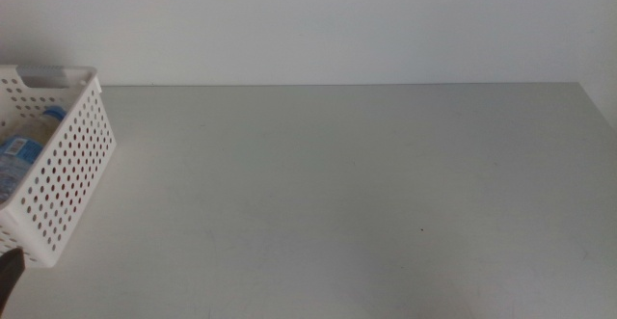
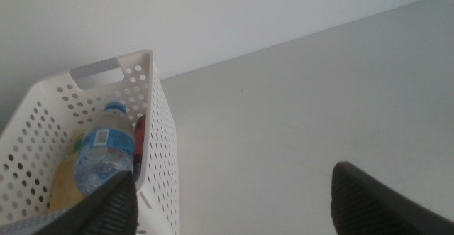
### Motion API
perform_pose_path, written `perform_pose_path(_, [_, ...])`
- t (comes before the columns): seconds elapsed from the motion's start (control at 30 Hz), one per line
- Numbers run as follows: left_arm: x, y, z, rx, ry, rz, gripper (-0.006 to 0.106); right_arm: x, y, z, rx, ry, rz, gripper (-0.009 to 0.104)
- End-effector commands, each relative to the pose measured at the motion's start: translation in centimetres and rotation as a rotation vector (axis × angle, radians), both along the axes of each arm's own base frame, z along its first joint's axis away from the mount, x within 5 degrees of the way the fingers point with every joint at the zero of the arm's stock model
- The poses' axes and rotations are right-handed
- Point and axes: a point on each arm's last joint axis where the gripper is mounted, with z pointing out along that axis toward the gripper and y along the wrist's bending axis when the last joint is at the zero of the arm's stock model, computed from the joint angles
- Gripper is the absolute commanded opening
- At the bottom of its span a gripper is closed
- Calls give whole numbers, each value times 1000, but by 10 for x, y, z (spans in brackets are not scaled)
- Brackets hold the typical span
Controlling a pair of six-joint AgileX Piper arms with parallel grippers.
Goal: Use arms to grab the bottles and put them into the dustbin to the left of the table.
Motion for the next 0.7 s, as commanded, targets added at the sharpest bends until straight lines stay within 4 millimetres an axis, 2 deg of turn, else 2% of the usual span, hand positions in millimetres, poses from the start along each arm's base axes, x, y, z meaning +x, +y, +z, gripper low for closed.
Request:
perform_pose_path(0.0, [-3, 1, 1, -24, -86, 6, 94, -4, -1, 10, -14, -109, -8, 70])
perform_pose_path(0.27, [-4, 0, -51, -24, -2, 4, 94, -14, -2, -8, -15, -152, -9, 70])
perform_pose_path(0.4, [-4, 0, -63, -23, 11, 4, 94, -15, -2, -8, -14, -165, -9, 70])
perform_pose_path(0.53, [-3, 1, -67, -31, -51, 10, 94, -15, -2, -8, -14, -165, -9, 70])
perform_pose_path(0.67, [-1, 1, -83, -37, -92, 16, 94, -15, -2, -8, -14, -165, -9, 70])
